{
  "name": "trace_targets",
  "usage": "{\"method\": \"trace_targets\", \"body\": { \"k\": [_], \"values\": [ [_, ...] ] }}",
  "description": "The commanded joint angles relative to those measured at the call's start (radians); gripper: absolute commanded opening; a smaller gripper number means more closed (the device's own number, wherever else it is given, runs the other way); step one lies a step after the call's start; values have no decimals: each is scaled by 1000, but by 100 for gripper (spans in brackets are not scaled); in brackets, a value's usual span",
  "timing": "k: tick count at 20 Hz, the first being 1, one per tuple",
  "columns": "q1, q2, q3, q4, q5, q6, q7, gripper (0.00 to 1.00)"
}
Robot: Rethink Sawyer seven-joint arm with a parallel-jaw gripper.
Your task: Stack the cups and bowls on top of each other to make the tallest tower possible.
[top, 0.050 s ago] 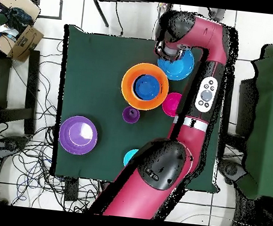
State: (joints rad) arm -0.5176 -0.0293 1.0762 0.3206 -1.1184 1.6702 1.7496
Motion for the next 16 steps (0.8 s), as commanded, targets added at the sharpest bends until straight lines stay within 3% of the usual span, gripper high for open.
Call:
{"method": "trace_targets", "body": {
  "k": [1,16],
  "values": [
    [38,3,-5,-11,-55,-24,-46,100],
    [40,2,155,-89,-127,70,-87,100]
  ]
}}
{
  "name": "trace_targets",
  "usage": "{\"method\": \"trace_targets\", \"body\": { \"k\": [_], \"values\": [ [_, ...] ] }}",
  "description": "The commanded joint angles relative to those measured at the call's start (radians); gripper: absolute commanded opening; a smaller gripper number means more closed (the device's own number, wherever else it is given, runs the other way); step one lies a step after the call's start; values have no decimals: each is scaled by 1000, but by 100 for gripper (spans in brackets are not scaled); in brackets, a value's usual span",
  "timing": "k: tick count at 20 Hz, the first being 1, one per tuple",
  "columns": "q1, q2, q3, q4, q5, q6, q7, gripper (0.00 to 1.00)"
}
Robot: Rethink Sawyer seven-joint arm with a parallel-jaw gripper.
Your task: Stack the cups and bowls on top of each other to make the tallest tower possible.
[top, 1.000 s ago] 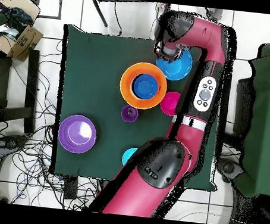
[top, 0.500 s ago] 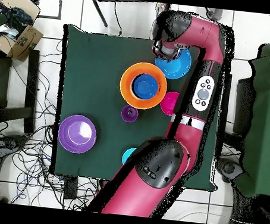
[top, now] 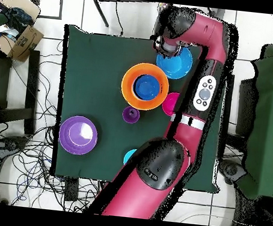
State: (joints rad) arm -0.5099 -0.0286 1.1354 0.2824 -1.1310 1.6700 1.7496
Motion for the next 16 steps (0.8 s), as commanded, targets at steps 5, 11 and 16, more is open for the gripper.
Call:
{"method": "trace_targets", "body": {
  "k": [5,11,16],
  "values": [
    [30,6,142,-61,-151,69,-89,100],
    [30,13,163,-61,-205,52,-86,100],
    [26,24,149,-50,-233,28,-91,100]
  ]
}}
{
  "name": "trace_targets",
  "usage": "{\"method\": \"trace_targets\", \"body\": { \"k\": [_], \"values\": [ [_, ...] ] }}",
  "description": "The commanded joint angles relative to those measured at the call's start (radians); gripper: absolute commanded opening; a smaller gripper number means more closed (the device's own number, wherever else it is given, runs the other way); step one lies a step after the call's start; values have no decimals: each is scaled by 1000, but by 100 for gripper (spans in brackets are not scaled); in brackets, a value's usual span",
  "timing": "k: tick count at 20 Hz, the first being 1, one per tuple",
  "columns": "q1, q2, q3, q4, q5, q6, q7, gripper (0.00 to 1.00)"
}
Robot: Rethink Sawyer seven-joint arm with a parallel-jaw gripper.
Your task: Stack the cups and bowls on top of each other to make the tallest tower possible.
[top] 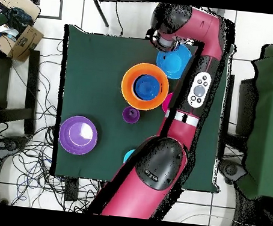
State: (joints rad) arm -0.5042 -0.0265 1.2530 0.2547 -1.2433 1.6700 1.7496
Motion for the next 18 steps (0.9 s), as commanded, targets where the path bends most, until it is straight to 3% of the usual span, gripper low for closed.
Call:
{"method": "trace_targets", "body": {
  "k": [1,5,18],
  "values": [
    [20,25,31,-22,-127,23,-93,100],
    [22,33,22,-20,-154,22,-98,100],
    [22,64,-4,5,-133,-18,-60,100]
  ]
}}
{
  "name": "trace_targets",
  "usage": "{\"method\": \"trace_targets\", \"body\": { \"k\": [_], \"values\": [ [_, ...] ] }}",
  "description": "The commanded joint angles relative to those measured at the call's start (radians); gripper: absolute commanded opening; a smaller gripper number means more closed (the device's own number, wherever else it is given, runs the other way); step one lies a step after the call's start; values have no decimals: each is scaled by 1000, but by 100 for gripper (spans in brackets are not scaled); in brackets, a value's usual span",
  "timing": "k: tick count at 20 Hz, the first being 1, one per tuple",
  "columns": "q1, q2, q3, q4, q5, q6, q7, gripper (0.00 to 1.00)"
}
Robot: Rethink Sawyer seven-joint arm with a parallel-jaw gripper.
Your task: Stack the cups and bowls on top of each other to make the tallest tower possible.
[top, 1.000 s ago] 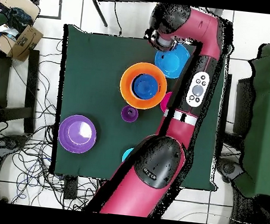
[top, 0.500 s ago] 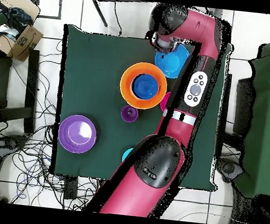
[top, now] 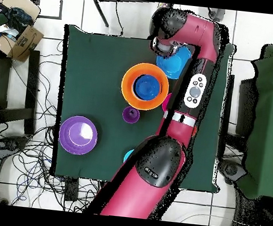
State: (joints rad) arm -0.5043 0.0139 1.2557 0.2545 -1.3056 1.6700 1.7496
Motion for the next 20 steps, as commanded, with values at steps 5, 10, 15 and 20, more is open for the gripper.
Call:
{"method": "trace_targets", "body": {
  "k": [5,10,15,20],
  "values": [
    [23,30,-37,23,-56,-42,-44,100],
    [23,22,-94,47,-58,-56,-52,0],
    [31,2,-115,51,-75,-63,-69,0],
    [43,-16,-91,21,-126,-51,-93,0]
  ]
}}
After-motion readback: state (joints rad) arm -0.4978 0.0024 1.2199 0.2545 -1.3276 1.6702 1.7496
